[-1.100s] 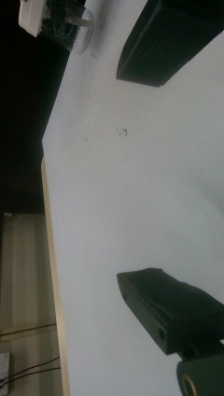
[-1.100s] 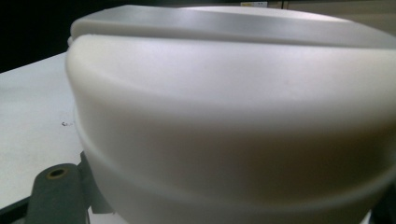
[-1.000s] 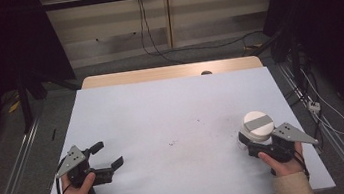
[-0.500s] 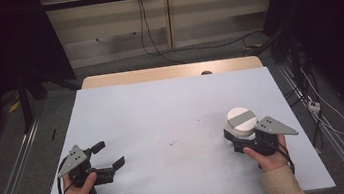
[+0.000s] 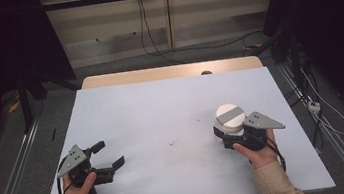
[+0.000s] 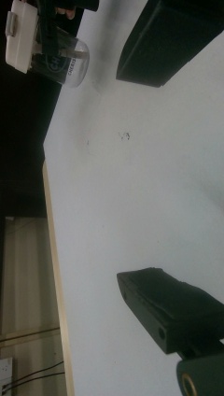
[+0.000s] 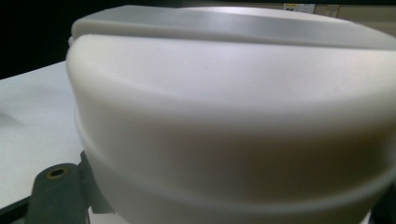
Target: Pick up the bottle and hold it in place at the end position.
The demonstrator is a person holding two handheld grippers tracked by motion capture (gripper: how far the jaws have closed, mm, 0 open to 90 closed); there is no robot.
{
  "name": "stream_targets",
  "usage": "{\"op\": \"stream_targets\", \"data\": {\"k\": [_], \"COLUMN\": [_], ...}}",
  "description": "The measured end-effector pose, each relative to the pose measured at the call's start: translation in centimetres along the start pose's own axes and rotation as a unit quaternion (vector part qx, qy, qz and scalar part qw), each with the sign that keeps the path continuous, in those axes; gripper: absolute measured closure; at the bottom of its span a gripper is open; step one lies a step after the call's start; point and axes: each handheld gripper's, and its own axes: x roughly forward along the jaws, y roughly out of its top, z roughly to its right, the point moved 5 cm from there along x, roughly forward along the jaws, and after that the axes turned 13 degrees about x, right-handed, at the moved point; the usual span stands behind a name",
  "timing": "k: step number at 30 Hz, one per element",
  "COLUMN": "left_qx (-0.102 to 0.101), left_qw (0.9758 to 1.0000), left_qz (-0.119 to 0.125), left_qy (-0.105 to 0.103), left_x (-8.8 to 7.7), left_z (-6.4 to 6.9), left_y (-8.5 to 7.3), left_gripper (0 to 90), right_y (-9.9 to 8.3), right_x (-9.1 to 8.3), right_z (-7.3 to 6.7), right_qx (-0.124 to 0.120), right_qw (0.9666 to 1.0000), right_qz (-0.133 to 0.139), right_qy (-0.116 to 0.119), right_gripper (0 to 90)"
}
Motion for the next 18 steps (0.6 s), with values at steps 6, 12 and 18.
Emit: {"op": "stream_targets", "data": {"k": [6,12,18], "left_qx": [0.002,0.002,0.001], "left_qw": [1.0000,1.0000,1.0000], "left_qz": [-0.001,-0.001,0.000], "left_qy": [0.000,0.000,-0.001], "left_x": [0.0,-0.1,0.0], "left_z": [0.0,0.0,0.0], "left_y": [0.0,0.0,-0.1], "left_gripper": [4.2,4.2,4.2], "right_y": [0.3,0.5,0.6], "right_x": [0.7,1.7,2.7], "right_z": [-0.3,-1.0,-1.6], "right_qx": [0.000,-0.006,-0.012], "right_qw": [1.0000,0.9998,0.9996], "right_qz": [-0.004,-0.011,-0.019], "right_qy": [0.003,0.013,0.019], "right_gripper": [18.7,18.7,18.7]}}
